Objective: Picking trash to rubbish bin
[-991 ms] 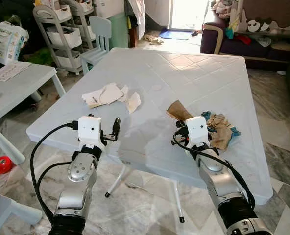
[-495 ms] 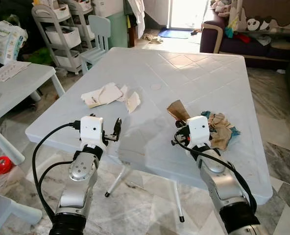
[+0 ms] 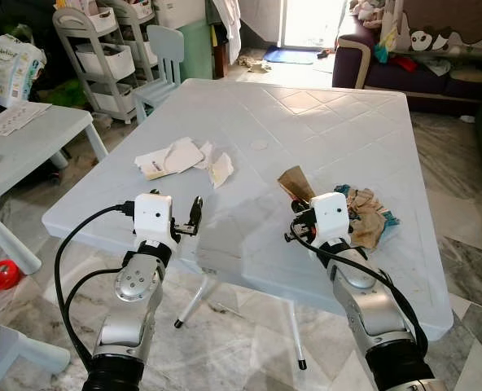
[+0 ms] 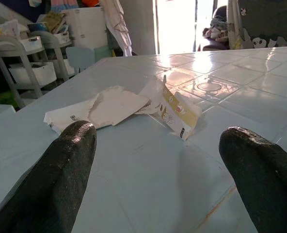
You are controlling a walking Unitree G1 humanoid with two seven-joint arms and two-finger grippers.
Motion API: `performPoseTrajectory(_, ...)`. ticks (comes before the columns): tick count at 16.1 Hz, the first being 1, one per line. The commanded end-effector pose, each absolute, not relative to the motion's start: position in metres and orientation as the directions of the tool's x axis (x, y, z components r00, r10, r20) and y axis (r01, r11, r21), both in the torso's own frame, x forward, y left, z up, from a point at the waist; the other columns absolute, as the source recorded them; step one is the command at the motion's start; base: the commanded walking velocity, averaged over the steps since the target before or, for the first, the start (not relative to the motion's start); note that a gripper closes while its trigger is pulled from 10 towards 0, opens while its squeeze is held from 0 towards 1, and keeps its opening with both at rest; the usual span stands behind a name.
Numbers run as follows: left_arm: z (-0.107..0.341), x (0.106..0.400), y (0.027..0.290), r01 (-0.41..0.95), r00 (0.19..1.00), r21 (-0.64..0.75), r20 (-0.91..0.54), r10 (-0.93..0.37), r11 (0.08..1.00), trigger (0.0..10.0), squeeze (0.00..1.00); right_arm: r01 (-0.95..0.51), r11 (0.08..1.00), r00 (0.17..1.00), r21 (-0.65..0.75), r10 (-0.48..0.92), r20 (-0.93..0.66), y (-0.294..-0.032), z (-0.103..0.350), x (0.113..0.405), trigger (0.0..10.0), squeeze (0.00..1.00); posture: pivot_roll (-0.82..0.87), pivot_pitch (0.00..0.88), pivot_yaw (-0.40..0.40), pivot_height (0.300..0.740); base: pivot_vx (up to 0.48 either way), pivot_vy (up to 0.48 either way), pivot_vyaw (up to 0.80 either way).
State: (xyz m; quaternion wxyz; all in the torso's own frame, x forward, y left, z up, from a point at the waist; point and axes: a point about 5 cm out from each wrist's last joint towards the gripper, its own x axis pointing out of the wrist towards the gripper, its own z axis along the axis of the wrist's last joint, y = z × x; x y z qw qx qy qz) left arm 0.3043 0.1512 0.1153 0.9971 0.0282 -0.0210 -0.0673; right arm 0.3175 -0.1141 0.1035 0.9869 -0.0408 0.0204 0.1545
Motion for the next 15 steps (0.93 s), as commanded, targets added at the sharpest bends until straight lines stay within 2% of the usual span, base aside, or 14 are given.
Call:
performPoseTrajectory(1, 0.116, 0.306, 0.151, 0.134, 0.99, 0.072, 0.037, -0.137, 0.988, 10.0, 0.0, -0.316, 0.947, 0.949, -0.066, 0.313, -0.04, -0.112, 0.108, 0.317, 10.0, 0.0, -0.08, 0.0, 0.046, 0.74, 0.0, 0.0, 0.0)
performPoseTrajectory(8, 0.122, 0.313, 0.146, 0.149, 0.987, 0.047, 0.052, -0.152, 0.988, 10.0, 0.0, -0.324, 0.942, 0.94, -0.084, 0.33, 0.081, -0.105, 0.138, 0.318, 10.0, 0.0, -0.09, 0.0, 0.048, 0.74, 0.0, 0.0, 0.0)
performPoseTrajectory(15, 0.131, 0.323, 0.141, 0.193, 0.977, 0.011, 0.085, -0.194, 0.981, 10.0, 0.0, -0.331, 0.939, 0.934, -0.097, 0.341, 0.11, -0.101, 0.148, 0.316, 10.0, 0.0, -0.1, 0.0, 0.051, 0.74, 0.0, 0.0, 0.0)
